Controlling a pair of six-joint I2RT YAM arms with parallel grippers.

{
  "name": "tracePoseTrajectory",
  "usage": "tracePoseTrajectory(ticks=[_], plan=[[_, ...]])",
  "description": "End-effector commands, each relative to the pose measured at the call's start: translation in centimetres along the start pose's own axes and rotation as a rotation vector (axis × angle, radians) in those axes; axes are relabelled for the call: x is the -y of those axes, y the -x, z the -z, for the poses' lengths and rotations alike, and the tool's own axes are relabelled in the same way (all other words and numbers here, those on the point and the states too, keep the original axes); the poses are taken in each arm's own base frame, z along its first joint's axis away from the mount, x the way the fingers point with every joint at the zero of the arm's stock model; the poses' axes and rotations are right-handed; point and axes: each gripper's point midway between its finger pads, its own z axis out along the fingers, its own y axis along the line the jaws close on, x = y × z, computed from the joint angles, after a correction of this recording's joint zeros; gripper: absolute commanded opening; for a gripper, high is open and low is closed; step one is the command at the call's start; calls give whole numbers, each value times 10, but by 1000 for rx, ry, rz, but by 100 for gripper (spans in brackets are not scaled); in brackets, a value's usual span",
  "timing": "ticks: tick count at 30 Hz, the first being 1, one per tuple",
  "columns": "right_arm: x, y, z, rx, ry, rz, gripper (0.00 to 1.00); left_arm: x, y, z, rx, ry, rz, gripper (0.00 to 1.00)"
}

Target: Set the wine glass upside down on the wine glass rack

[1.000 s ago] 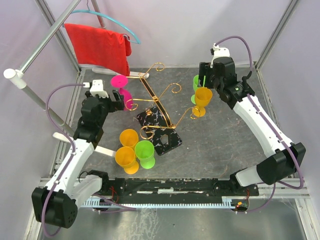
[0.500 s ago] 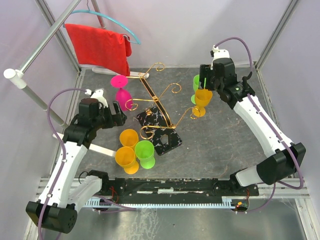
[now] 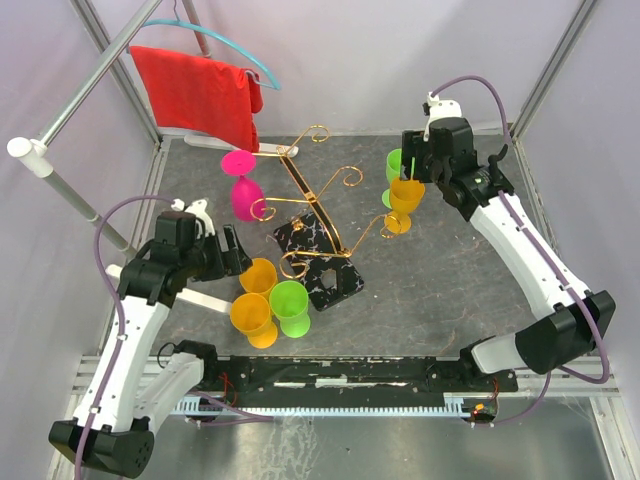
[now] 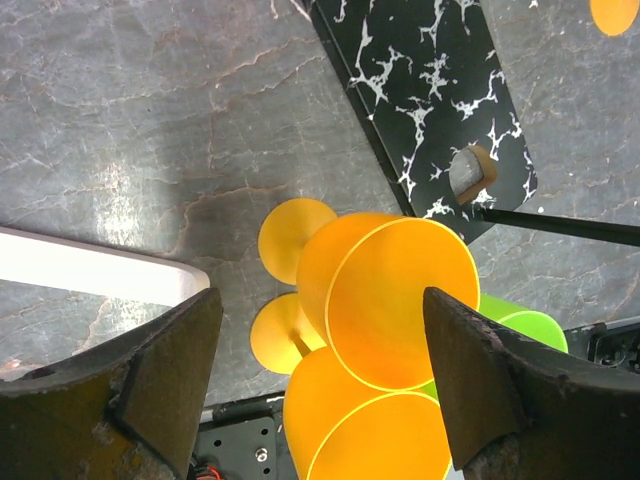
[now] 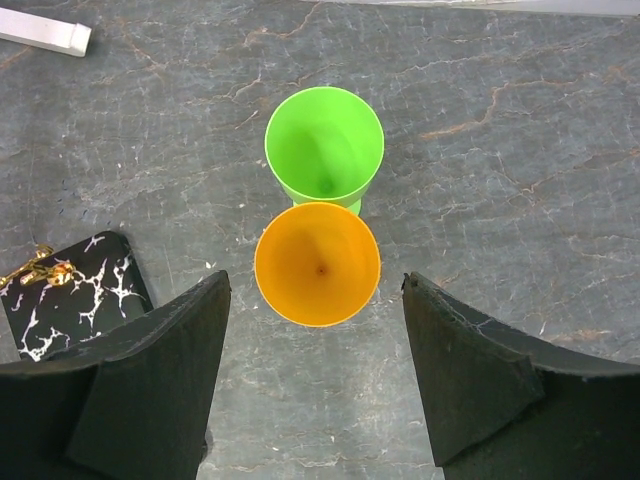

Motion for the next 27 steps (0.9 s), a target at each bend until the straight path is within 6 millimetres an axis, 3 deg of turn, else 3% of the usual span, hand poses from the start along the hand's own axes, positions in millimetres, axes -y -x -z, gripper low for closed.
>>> tracePoseTrajectory(ticks=[1, 7, 11, 17, 24, 27], plan=[[8, 11, 11, 42, -20, 3, 77, -5, -16, -5, -50, 10, 18, 86], [11, 11, 13, 45, -31, 6, 77, -14, -17, -18, -36, 45, 24, 83], [14, 11, 14, 48, -45, 12, 77, -19, -20, -26, -62, 64, 11, 75], [16, 8, 14, 46, -55, 12, 77, -17, -20, -34, -83, 50, -3, 50], [14, 8, 12, 48, -50, 9, 76, -10, -5, -29, -40, 32, -10, 4], [13, 9, 11, 49, -47, 7, 76, -6, 5, -23, -7, 23, -15, 3]])
